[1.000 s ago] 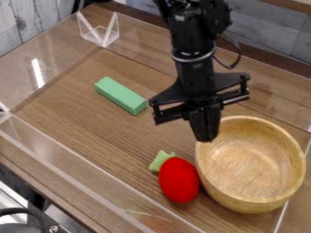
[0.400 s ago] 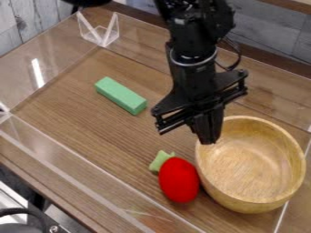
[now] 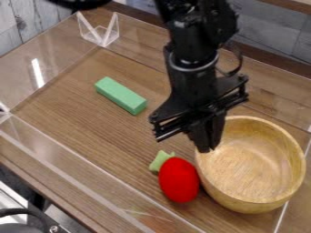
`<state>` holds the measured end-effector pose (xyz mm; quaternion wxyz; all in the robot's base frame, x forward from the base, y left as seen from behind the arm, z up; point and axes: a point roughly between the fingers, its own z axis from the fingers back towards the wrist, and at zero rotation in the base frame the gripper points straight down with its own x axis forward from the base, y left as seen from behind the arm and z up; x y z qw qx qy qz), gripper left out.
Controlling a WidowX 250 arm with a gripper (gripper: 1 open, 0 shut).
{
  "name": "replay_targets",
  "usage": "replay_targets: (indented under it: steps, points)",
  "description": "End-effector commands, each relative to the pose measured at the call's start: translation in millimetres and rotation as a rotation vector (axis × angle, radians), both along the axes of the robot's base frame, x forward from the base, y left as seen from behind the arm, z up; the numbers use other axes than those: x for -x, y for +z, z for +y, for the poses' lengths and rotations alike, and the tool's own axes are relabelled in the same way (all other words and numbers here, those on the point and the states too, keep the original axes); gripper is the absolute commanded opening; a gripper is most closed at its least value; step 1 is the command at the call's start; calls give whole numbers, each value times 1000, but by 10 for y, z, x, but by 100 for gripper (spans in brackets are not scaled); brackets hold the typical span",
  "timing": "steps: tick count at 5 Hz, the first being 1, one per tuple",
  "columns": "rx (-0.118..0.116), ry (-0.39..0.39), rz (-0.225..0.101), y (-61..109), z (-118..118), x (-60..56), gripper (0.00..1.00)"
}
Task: Move the red fruit to the left
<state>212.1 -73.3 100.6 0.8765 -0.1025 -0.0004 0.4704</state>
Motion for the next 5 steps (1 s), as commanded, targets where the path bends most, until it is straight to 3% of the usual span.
replay_targets:
  steps: [1, 2, 4, 5]
  points:
    - [-13, -43, -39, 133, 76, -16, 100]
    - [-33, -83, -38, 153, 150, -10, 100]
    - [-57, -162, -34, -107, 140, 66, 100]
    - [-69, -152, -32, -161, 165, 140, 100]
